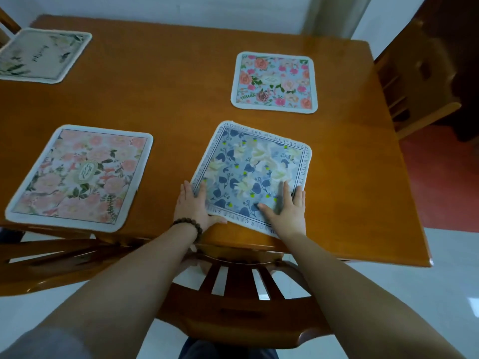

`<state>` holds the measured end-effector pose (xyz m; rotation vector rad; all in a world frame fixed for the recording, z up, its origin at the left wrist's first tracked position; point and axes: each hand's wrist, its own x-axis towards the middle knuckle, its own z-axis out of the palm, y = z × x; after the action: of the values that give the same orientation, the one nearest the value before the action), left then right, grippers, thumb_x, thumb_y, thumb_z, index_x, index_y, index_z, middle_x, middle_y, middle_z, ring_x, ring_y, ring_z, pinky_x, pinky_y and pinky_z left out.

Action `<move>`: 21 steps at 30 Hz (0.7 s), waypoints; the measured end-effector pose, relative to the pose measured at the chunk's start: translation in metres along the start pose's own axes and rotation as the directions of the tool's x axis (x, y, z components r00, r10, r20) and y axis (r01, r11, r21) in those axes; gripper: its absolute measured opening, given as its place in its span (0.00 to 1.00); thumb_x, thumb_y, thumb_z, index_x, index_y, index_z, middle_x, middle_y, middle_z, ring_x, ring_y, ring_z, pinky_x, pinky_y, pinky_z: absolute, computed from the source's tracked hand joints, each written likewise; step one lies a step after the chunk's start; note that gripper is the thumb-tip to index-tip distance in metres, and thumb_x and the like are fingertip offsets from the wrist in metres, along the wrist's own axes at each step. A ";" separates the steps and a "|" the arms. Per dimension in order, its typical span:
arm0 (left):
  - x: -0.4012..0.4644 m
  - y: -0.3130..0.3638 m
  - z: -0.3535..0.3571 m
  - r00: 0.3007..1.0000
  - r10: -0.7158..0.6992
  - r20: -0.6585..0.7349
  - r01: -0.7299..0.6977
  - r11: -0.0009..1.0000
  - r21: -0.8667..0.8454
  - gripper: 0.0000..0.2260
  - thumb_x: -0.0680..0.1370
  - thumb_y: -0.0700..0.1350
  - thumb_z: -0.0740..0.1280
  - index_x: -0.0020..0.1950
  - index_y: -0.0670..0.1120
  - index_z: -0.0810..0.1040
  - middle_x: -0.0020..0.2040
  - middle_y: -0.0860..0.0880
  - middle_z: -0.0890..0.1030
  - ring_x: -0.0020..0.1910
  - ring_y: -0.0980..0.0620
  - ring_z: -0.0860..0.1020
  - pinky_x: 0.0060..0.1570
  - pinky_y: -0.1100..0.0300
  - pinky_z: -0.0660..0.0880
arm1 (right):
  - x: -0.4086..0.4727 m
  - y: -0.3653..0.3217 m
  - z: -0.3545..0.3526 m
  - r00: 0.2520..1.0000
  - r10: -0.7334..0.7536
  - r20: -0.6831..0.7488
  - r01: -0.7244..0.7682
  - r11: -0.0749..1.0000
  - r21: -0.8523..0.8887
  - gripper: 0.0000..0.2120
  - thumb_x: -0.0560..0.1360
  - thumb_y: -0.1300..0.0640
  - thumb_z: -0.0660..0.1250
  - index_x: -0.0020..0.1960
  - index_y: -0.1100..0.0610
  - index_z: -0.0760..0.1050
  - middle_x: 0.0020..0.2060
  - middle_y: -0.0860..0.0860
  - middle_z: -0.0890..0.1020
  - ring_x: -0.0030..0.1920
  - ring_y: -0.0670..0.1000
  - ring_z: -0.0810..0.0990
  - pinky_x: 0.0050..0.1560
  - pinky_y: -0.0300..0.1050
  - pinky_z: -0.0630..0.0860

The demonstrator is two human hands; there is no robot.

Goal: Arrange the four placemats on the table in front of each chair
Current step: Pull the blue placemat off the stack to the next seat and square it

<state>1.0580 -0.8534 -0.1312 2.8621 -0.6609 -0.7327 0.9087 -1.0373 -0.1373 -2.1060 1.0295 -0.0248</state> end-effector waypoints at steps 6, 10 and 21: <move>0.049 -0.008 -0.030 0.993 -0.042 -0.115 0.033 0.996 -0.079 0.42 0.72 0.61 0.69 0.78 0.50 0.52 0.78 0.39 0.47 0.76 0.42 0.49 0.72 0.46 0.56 | -0.030 -0.033 0.048 1.000 0.002 -0.003 -0.002 0.993 0.118 0.45 0.70 0.33 0.66 0.77 0.46 0.46 0.77 0.53 0.39 0.75 0.51 0.34 0.76 0.54 0.44; 0.062 -0.007 -0.037 0.989 -0.048 -0.142 0.037 0.997 -0.073 0.41 0.73 0.58 0.68 0.78 0.47 0.51 0.78 0.40 0.50 0.76 0.42 0.51 0.72 0.46 0.57 | -0.033 -0.039 0.060 0.997 0.004 -0.082 0.009 0.989 0.150 0.42 0.70 0.34 0.65 0.77 0.45 0.51 0.78 0.51 0.44 0.76 0.50 0.40 0.75 0.54 0.53; 0.016 0.035 0.010 0.988 -0.082 -0.133 0.063 0.989 -0.136 0.54 0.66 0.76 0.56 0.76 0.46 0.34 0.76 0.35 0.39 0.75 0.38 0.39 0.73 0.42 0.42 | 0.105 0.009 -0.046 0.987 -0.153 -0.043 0.123 0.904 -0.410 0.45 0.67 0.22 0.49 0.77 0.43 0.47 0.77 0.54 0.42 0.76 0.55 0.38 0.73 0.56 0.39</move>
<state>1.0525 -0.8920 -0.1396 2.7967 -0.4735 -0.5570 0.9579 -1.1408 -0.1426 -2.5729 0.9900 0.0459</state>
